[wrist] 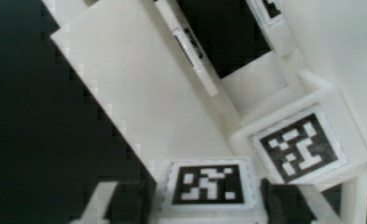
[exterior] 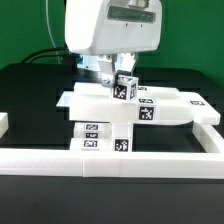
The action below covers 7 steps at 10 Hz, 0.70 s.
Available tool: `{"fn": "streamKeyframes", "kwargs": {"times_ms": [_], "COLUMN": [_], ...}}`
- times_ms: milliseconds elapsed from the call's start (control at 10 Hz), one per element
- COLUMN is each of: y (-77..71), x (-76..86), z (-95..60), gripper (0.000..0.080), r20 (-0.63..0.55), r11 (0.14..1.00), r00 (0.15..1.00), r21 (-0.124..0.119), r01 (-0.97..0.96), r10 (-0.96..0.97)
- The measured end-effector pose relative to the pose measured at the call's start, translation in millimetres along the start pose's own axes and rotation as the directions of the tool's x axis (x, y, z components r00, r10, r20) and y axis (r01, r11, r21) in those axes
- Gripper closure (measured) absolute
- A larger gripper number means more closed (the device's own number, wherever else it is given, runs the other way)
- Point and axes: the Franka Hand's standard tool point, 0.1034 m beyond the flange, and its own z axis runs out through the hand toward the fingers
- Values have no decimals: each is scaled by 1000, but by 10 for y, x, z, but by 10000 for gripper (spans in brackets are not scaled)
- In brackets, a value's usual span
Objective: Assemble chair
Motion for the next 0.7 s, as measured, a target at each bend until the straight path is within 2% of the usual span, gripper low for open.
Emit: {"fn": "streamKeyframes", "kwargs": {"times_ms": [400, 700], "y": [-1, -2], "x": [1, 3], "z": [0, 0], "gripper": [512, 512], "r20": [-1, 0], "r11": [955, 858], "r00": [955, 858], "r21": [1, 1], "r01": [-296, -513], "r10": [296, 513]}}
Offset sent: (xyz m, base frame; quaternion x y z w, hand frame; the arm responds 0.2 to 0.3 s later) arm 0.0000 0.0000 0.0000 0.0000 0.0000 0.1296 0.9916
